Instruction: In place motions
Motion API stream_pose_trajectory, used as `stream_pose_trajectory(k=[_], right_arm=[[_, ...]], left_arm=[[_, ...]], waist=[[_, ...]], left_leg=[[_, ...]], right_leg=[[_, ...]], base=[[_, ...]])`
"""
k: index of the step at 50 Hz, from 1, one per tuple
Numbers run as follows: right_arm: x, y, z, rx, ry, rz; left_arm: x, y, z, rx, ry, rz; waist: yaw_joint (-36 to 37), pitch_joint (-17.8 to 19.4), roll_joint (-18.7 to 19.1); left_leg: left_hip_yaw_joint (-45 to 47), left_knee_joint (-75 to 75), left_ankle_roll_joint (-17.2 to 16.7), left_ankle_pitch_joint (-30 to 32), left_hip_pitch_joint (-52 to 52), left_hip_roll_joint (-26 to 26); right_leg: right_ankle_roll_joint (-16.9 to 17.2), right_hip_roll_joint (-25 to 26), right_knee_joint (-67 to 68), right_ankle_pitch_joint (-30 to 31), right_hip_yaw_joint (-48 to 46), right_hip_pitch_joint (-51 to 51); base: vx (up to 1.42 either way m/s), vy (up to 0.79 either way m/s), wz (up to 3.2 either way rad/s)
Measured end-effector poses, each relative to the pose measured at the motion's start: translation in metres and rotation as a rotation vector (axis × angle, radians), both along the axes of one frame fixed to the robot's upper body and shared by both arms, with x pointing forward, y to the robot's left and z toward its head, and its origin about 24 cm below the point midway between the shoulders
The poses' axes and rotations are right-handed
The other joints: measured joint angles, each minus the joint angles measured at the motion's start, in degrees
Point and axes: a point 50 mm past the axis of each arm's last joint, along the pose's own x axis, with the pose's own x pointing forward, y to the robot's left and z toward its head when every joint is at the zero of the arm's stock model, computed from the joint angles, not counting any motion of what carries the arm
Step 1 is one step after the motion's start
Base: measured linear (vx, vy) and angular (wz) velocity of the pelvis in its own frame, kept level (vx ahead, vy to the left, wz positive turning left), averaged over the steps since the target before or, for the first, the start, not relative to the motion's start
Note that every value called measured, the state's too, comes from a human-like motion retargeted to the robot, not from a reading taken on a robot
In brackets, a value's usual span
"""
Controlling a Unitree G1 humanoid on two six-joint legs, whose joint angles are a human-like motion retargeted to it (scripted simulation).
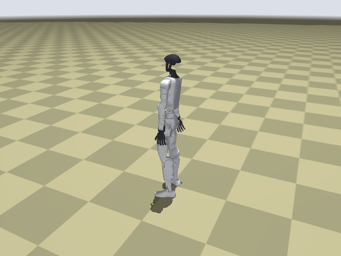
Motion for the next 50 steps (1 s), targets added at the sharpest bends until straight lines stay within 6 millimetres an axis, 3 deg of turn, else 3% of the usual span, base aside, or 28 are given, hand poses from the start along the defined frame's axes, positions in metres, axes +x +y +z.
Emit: stream_pose_trajectory(k=[12,23,27,30,33,37,43,45,50], right_arm=[[0.03,0.01,-0.004,0.063,-0.109,0.071],[0.017,0.002,-0.002,0.024,-0.068,0.046],[0.009,-0.003,0.0,-0.001,-0.039,-0.014],[0.001,-0.009,0.001,-0.032,-0.029,-0.069],[-0.006,-0.017,0.004,-0.074,-0.018,-0.109],[-0.011,-0.029,0.008,-0.133,0.005,-0.132],[-0.02,-0.032,0.009,-0.159,0.021,-0.158],[-0.018,-0.029,0.008,-0.145,0.011,-0.157],[0.009,-0.02,0.003,-0.088,-0.067,-0.102]], left_arm=[[-0.011,0.017,0.003,0.041,0.048,0.013],[-0.008,0.031,0.004,0.077,0.015,0.083],[0.002,0.032,0.003,0.077,-0.038,0.111],[0.011,0.031,0.003,0.081,-0.075,0.134],[0.018,0.031,0.002,0.08,-0.106,0.15],[0.018,0.032,0.002,0.079,-0.12,0.155],[0.001,0.03,0.002,0.07,-0.068,0.17],[-0.006,0.028,0.002,0.067,-0.048,0.184],[-0.021,0.022,0.002,0.045,0.013,0.193]], waist=[[-1.2,0.72,2.69],[-4.08,0.48,2.09],[-5.2,0.63,0.27],[-5.1,0.88,-2.22],[-2.99,2.52,-3.52],[-0.05,6.16,-2.73],[6.32,11.73,-2.6],[8.66,14.02,-3.2],[13.25,18.62,-4.73]], left_leg=[[2.18,-0.17,-1.4,-0.12,0.53,2.87],[2.06,3.23,-3.27,0.99,0.12,7.32],[1.2,9.33,-1.01,2.41,-2.86,8.41],[-5.66,18.83,5.21,3.08,-8.66,6.57],[-4.23,23.85,6.53,1.71,-12.4,6.61],[-7.13,19.92,3.44,3.29,-17.75,4.72],[-13.08,6.91,-1.78,3.75,-26.62,1.31],[-11.05,5.34,-3.25,3.8,-29.45,1.91],[-8.01,6.7,-2.97,4.0,-33.74,4.27]], right_leg=[[-0.86,1.77,1.73,-0.27,2.66,-1.9],[-2.16,5.09,1.03,-2.42,2.83,-0.74],[-2.56,5.08,0.67,-2.73,2.69,-0.58],[-2.85,3.35,0.44,-2.32,3.31,-0.95],[-3.33,2.91,0.47,-1.81,4.51,-0.91],[-4.24,4.9,0.32,-1.57,6.05,0.22],[-6.72,6.68,-0.15,-1.07,8.66,2.54],[-7.53,6.47,-0.14,-0.62,9.78,3.09],[-9.06,5.63,0.17,0.4,13.3,3.21]], base=[[-0.02,-0.07,-0.2],[-0.01,-0.28,-0.01],[-0.07,-0.31,0.14],[-0.09,-0.23,0.05],[-0.11,-0.1,-0.41],[-0.12,-0.11,-0.49],[-0.06,-0.06,-0.55],[-0.08,-0.09,-0.6],[-0.13,-0.06,-0.67]])
